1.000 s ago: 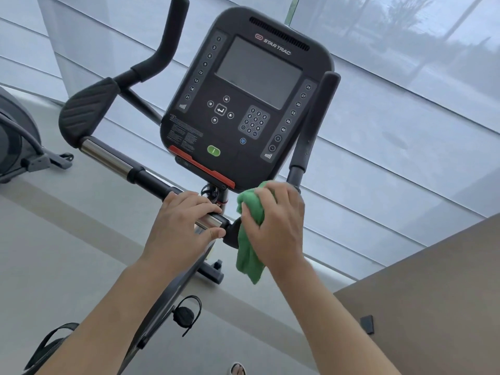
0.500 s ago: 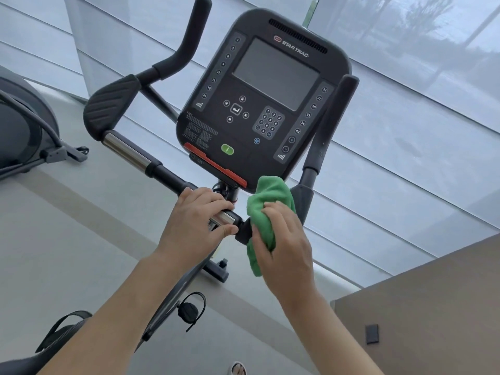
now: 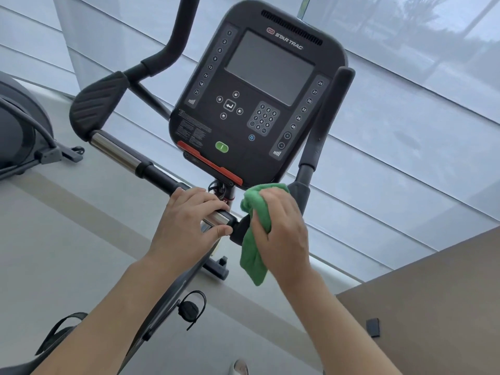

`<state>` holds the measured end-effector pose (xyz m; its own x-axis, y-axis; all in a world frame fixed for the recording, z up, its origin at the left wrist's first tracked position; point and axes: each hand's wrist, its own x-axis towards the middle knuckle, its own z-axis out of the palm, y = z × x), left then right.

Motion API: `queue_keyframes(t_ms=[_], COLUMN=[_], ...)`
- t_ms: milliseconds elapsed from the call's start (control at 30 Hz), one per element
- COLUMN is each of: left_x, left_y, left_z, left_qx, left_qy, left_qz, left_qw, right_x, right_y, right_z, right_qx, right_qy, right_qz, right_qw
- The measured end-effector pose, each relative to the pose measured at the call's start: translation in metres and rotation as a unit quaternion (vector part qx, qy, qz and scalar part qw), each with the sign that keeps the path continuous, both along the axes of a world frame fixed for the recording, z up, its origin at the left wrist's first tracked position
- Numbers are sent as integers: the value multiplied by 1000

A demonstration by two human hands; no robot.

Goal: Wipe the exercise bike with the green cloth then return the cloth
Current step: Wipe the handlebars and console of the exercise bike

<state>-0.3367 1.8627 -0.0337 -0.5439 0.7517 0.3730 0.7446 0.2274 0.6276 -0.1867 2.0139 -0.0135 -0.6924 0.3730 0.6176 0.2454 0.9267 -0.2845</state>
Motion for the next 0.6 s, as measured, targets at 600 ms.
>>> queue_keyframes(t_ms=[600], left_x=[4], left_y=[-2], left_z=[11], left_qx=[-16], left_qy=[25], left_qz=[4], left_qw=[1000], right_x=[20], right_y=[-28], right_z=[1], right_qx=[-28], right_qy=[-2], right_qz=[-5], right_qw=[1000])
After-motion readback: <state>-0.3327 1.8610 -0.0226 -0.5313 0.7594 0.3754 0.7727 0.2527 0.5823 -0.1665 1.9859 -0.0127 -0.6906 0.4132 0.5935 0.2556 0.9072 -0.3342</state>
